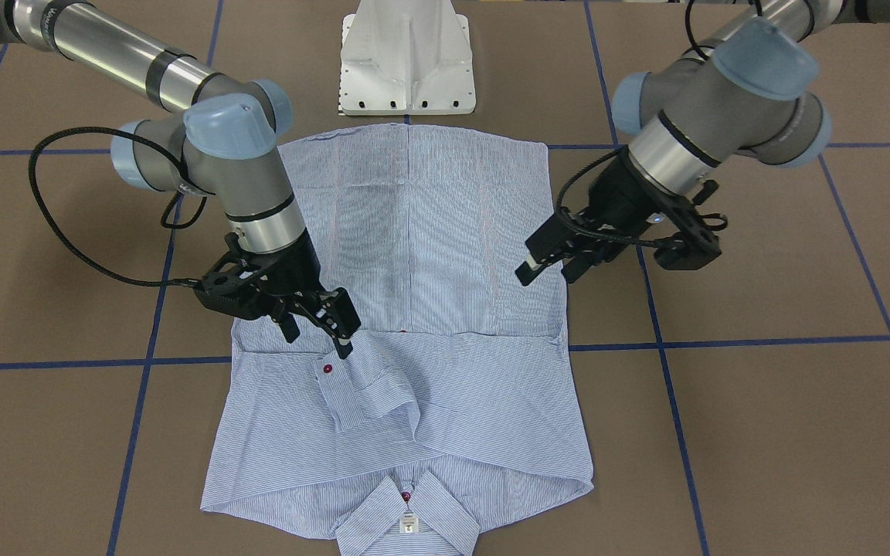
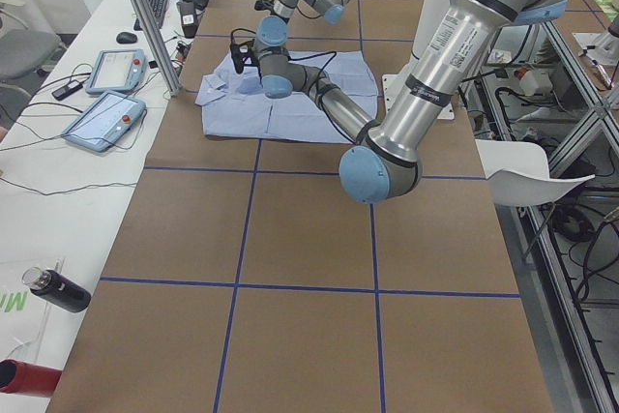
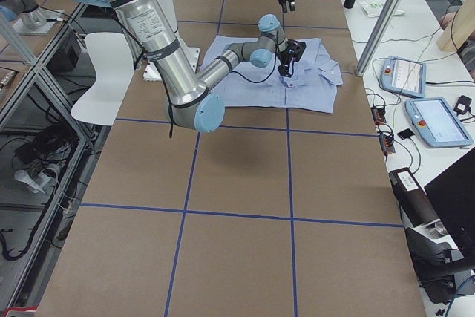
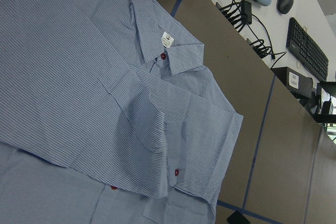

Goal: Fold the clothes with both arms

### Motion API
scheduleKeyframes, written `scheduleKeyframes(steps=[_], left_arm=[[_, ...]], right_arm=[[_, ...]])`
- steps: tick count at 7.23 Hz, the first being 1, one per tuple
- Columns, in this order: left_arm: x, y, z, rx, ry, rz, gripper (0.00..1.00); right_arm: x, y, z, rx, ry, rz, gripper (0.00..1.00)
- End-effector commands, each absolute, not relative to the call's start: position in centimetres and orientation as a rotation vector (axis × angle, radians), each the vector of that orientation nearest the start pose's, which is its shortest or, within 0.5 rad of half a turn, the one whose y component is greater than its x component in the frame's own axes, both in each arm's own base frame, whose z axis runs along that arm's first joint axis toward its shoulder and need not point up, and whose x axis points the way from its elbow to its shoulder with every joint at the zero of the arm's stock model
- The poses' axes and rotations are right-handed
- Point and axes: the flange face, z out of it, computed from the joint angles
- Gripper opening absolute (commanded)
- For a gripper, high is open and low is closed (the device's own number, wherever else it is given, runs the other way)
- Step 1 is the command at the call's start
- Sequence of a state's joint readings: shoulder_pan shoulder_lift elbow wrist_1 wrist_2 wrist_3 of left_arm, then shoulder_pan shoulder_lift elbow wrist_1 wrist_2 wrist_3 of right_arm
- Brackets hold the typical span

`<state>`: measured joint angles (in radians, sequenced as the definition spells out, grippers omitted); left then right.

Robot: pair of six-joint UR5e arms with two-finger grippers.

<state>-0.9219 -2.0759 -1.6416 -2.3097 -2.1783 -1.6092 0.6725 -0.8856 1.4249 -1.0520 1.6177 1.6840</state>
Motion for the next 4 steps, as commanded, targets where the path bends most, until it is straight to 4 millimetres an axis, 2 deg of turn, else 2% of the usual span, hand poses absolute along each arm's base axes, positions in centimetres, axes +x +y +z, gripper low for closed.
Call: scheduleKeyframes(steps=[1, 2, 4], left_arm=[[28.3, -55.5, 28.9, 0.084, 1.330, -0.364, 0.96], [28.2, -55.6, 29.3, 0.081, 1.325, -0.369, 0.96], [28.0, -55.8, 29.5, 0.079, 1.319, -0.377, 0.96]], right_arm=[[-52.5, -58.6, 26.7, 0.289, -1.056, 0.707, 0.98], [-54.0, -59.7, 28.0, 0.295, -1.064, 0.698, 0.97], [-54.3, -60.0, 28.7, 0.320, -1.042, 0.663, 0.94]])
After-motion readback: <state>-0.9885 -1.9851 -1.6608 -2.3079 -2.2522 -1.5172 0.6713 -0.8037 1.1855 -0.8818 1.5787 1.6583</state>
